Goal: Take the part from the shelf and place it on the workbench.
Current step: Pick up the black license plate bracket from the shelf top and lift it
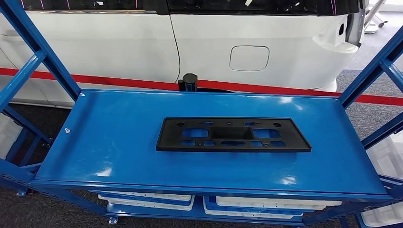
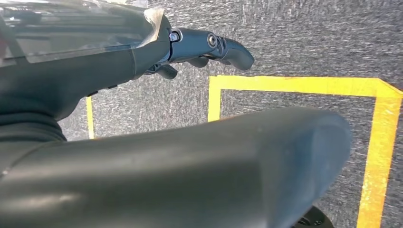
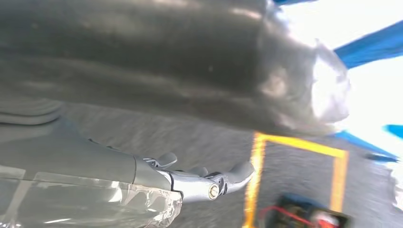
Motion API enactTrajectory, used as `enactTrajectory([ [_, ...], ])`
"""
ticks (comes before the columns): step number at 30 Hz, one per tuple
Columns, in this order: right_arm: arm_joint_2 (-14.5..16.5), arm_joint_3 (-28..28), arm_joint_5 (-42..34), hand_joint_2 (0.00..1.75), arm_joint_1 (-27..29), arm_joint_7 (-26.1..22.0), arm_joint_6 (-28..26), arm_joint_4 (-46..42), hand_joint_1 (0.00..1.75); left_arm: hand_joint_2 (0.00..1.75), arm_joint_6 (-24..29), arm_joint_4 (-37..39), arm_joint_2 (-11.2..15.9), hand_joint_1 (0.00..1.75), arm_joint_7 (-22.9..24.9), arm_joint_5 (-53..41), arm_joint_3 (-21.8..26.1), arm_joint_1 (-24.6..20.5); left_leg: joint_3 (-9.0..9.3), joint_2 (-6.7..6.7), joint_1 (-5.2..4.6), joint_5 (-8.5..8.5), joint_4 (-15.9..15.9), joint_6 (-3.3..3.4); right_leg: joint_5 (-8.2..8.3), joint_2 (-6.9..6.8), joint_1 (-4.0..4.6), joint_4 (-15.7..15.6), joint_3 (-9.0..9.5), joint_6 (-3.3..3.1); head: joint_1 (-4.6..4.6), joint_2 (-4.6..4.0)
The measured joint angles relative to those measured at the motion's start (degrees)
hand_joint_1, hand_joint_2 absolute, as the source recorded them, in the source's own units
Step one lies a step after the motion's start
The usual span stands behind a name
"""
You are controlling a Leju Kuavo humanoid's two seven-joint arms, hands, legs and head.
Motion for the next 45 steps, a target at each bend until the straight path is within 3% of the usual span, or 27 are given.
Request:
enactTrajectory([
  [4,0.0,2.3,-2.4,0.00,-1.1,-2.6,-5.5,-7.3,0.00,0.00,0.2,0.0,0.0,0.00,-0.1,0.1,0.0,0.0,0.03,-0.01,0.00,0.00,0.0,0.01,0.00,0.00,0.00,0.0,0.01,0.00,0.01,0.02],
  [9,0.0,6.3,-3.6,0.00,-2.0,-11.5,-11.8,-15.1,0.00,0.00,0.8,0.0,-0.2,0.00,-0.1,0.1,0.0,0.0,0.02,0.00,0.00,0.01,0.0,0.01,0.00,0.00,0.00,0.0,0.03,0.00,0.00,0.02],
  [13,-0.1,10.5,1.2,0.00,-2.4,-20.3,-13.5,-20.4,0.00,0.00,-0.1,0.0,-0.2,0.00,-0.2,-0.2,0.0,0.0,0.02,-0.02,0.00,0.01,0.0,0.01,0.00,0.00,0.00,0.0,0.04,0.00,0.01,0.01],
  [16,-0.5,14.2,4.6,0.00,-2.5,-24.1,-13.6,-22.8,0.00,0.00,-0.4,0.0,-0.2,0.00,-0.3,-0.6,0.0,0.0,0.04,-0.01,0.01,0.01,0.0,0.01,0.00,0.00,0.01,0.0,0.03,0.00,0.01,0.01],
  [22,-1.5,19.6,13.0,0.00,-1.7,-27.4,-13.1,-24.6,0.00,0.00,0.0,0.0,-0.3,0.00,-0.6,-0.7,0.0,0.0,0.03,-0.01,0.00,0.01,0.0,0.01,0.00,0.01,0.00,0.0,0.05,0.00,0.01,0.01],
  [30,-5.9,29.9,35.1,0.00,1.8,-21.8,-10.9,-24.6,0.00,0.00,0.5,0.0,-0.6,0.00,-0.9,-0.5,0.0,0.0,0.02,-0.02,0.00,0.01,0.0,0.01,0.00,0.00,0.00,0.0,0.02,0.00,0.01,0.02],
  [34,-8.0,33.2,40.8,1.75,3.7,-18.4,-8.3,-24.6,0.00,0.00,-0.2,0.0,-0.7,0.00,-0.9,-0.6,0.0,0.0,0.01,-0.02,0.00,0.01,0.0,0.01,0.00,0.00,0.00,0.0,0.01,0.00,0.01,0.02],
  [40,-10.4,35.9,53.2,1.75,5.8,-12.1,-4.4,-24.6,0.00,0.00,-0.8,0.0,-0.8,0.00,-0.9,-0.6,0.0,0.0,-0.01,-0.02,0.00,0.00,0.0,0.01,0.00,0.00,0.00,0.0,-0.02,0.00,0.00,0.01],
  [45,-11.1,36.4,60.0,1.75,6.6,-9.7,-3.9,-24.6,0.00,0.00,-1.1,0.0,-0.8,0.00,-0.8,-0.6,0.0,0.0,-0.01,-0.02,0.00,0.00,0.0,0.01,0.00,0.00,0.00,0.0,-0.02,0.00,0.01,0.00],
])
